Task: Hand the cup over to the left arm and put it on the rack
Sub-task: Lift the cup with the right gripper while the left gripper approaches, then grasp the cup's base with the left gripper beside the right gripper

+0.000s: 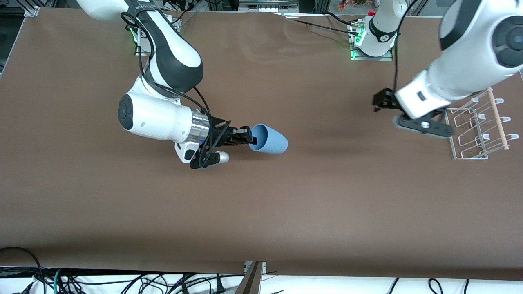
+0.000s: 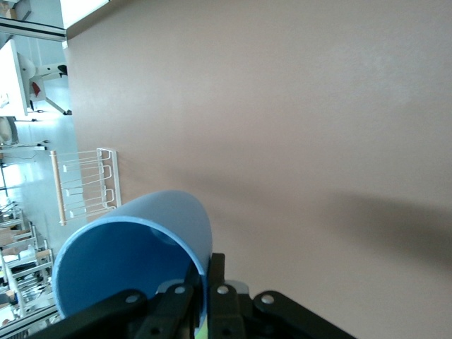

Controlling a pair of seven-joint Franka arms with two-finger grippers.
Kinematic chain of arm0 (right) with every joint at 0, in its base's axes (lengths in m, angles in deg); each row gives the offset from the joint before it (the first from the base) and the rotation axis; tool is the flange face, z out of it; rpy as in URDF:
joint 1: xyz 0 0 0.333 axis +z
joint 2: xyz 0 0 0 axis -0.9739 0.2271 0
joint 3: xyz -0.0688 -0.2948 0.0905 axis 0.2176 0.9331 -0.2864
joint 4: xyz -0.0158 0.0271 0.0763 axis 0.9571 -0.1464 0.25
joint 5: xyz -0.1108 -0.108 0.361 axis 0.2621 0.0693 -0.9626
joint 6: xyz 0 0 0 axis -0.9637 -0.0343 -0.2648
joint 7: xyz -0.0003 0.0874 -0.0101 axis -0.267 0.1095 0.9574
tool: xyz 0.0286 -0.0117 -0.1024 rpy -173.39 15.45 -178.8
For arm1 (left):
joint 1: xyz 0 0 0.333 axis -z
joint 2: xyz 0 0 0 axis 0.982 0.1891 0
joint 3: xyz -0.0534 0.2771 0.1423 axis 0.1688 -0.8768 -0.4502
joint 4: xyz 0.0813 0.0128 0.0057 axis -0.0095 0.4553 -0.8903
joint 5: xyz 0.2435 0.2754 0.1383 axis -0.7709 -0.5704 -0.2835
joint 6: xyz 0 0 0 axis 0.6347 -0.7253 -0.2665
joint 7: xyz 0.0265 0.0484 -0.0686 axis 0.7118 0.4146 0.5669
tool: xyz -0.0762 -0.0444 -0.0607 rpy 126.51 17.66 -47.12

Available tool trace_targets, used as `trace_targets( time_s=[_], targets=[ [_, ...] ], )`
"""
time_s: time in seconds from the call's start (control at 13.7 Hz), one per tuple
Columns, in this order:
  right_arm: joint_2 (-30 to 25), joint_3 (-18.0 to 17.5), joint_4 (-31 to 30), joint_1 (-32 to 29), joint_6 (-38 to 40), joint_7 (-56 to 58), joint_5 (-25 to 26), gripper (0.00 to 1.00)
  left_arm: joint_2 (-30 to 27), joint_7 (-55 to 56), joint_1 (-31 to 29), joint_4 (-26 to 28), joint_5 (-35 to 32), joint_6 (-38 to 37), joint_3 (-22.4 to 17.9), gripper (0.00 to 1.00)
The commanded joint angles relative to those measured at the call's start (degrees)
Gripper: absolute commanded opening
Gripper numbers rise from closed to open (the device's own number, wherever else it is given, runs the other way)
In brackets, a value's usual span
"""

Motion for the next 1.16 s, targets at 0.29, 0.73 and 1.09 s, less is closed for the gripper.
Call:
trace_targets(
  time_s=[0.29, 0.73, 1.09],
  targets=[
    [0.84, -2.59, 1.81, 0.01, -0.02, -0.40, -2.53, 0.00, 1.30, -20.83, 4.94, 3.92, 4.40, 19.82, -0.39, 1.00],
    [0.66, -2.68, 2.77, 0.01, 0.07, -0.32, -2.70, 0.00, 0.15, -42.62, 9.95, 14.01, 3.69, 35.80, -0.21, 1.00],
    [0.66, -2.68, 3.48, 0.01, -0.02, -0.23, -2.70, 0.00, 1.64, -50.10, 12.94, 15.70, 3.17, 42.05, 0.23, 1.00]
  ],
)
